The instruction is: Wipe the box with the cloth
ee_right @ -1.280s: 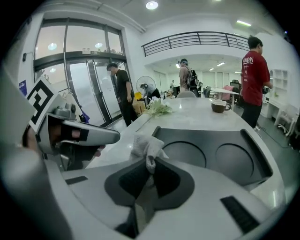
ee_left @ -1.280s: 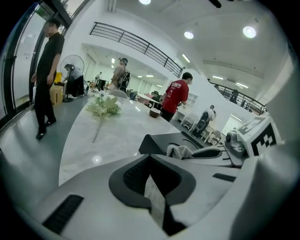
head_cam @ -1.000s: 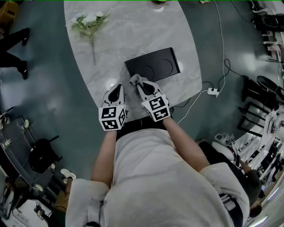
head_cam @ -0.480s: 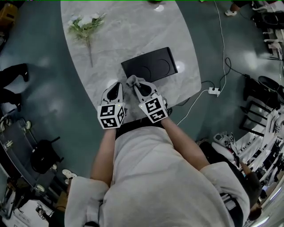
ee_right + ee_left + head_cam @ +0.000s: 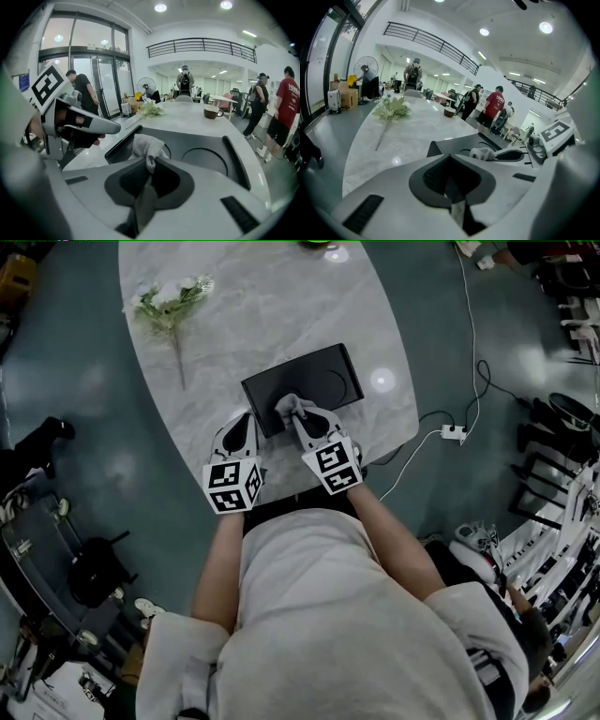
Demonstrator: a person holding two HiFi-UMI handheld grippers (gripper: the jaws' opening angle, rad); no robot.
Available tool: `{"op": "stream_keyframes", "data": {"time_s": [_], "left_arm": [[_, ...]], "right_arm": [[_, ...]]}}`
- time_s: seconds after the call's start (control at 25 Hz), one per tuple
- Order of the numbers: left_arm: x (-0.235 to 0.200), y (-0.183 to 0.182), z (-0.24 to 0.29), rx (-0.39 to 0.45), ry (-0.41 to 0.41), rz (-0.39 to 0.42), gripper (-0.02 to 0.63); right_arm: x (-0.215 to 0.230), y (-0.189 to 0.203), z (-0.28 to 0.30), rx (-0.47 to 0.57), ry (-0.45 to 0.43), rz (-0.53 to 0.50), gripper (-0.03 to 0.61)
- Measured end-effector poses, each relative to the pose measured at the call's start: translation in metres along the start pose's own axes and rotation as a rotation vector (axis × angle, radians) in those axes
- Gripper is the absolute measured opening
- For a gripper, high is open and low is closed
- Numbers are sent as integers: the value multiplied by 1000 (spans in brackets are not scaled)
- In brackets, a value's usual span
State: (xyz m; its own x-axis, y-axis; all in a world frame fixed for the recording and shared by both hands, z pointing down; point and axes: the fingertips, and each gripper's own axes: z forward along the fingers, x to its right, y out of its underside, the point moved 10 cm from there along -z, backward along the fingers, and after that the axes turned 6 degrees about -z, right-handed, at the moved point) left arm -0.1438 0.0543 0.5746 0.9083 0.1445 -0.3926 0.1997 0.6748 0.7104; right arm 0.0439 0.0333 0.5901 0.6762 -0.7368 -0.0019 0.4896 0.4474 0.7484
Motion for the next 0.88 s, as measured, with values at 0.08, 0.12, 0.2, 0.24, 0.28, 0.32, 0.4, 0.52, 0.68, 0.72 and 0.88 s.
{"op": "stream_keyframes", "data": {"time_s": [0.08, 0.12, 0.2, 0.24, 0.28, 0.32, 0.4, 0.52, 0.68, 0.72, 0.88], "left_arm": [[4, -2, 4, -5, -2, 7, 23], [6, -3, 6, -7, -3, 11, 23], [12, -6, 9, -12, -1, 20, 23], [14, -8, 11, -14, 2, 26, 23], [17, -10, 13, -15, 4, 31, 23], [19, -12, 15, -15, 6, 34, 23], [24, -13, 18, -17, 8, 39, 23], [32, -15, 24, -22, 10, 44, 23], [42, -19, 34, -27, 20, 50, 23], [44, -20, 38, -29, 25, 53, 23], [52, -24, 47, -36, 39, 62, 23]], "right_arm": [[2, 0, -1, 3, -13, -17, 43], [3, 0, -2, 3, -13, -22, 43], [5, 1, -4, 9, 0, -19, 43], [8, 3, -5, 15, 9, -6, 43], [12, 5, -7, 22, 18, 12, 43], [16, 7, -8, 27, 26, 26, 43], [25, 11, -12, 30, 40, 45, 43], [39, 17, -19, 29, 59, 68, 43], [59, 26, -26, 23, 95, 119, 43], [63, 27, -27, 19, 103, 122, 43], [72, 29, -30, 7, 115, 113, 43]]}}
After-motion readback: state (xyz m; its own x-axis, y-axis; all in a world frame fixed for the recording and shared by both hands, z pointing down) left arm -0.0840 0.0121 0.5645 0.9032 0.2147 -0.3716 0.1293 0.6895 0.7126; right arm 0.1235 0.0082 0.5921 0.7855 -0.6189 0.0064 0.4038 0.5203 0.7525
